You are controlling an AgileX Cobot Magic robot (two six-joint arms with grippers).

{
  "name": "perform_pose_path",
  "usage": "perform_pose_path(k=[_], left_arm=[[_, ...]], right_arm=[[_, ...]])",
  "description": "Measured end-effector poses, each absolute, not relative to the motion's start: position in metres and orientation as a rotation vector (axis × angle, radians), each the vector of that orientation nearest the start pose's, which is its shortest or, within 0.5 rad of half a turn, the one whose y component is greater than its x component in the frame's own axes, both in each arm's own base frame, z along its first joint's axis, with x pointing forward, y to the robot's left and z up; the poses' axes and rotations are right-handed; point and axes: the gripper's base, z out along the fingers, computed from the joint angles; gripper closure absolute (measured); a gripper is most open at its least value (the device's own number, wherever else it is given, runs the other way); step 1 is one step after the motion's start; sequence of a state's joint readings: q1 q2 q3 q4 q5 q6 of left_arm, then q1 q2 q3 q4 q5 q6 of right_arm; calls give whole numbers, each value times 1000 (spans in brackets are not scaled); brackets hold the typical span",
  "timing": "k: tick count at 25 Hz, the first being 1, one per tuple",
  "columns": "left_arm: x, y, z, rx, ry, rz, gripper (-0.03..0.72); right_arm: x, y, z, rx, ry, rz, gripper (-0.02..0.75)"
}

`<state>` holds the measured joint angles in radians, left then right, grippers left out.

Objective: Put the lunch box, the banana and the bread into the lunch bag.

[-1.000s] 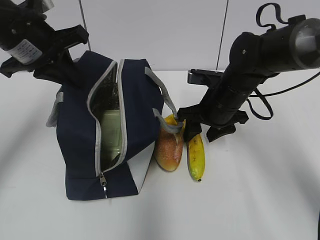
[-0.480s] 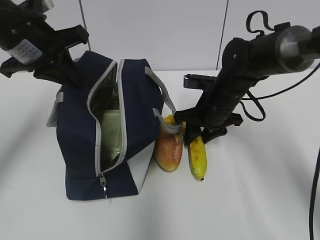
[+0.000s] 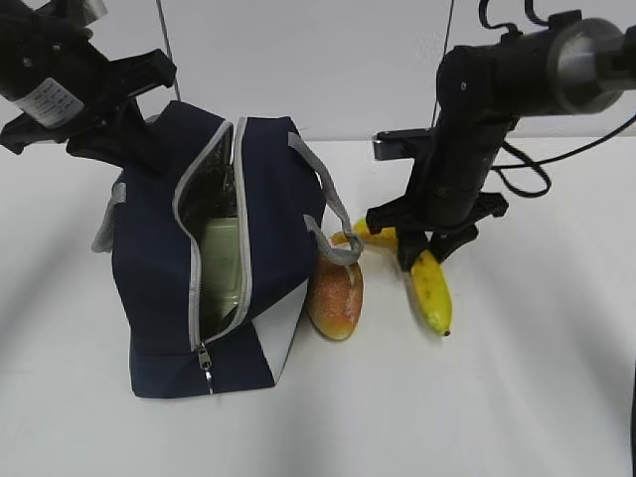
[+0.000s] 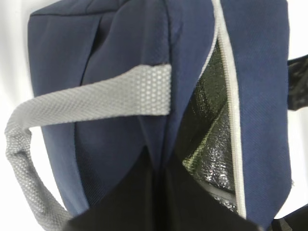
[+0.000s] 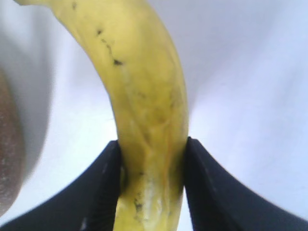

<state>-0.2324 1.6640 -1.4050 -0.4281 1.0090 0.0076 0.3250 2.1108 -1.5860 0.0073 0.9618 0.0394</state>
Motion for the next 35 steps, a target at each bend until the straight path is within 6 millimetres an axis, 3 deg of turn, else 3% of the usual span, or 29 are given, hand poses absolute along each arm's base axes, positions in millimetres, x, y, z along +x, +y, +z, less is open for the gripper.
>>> perform_pose_path(k=[4,7,11,14,18,23,30,35], left_arm=[[334,-112,302,111,2736,-622,691],[334,-112,302,111,2736,-622,691],[334,-112,302,111,2736,-622,691],[334,-112,302,111,2736,-622,691],[334,-112,302,111,2736,-622,691],[335,-112,302,111,2735,-622,691],[335,-112,302,111,2735,-622,691],[335,-112,302,112,2736,-618,691]], right_arm=[[413,127,212,-396,2867,-105,449],[413,128,251,-355,2791,-71,449],[403,139,297,-336,2722,173,449],[394,156,314,-350,2702,474,449],[386,175,322,-357,2672,822,449],[383,195,321,-334,2641,1076,449],[389,225,284,-308,2710,1224,449],[395,225,262,-309,2785,1113,448]])
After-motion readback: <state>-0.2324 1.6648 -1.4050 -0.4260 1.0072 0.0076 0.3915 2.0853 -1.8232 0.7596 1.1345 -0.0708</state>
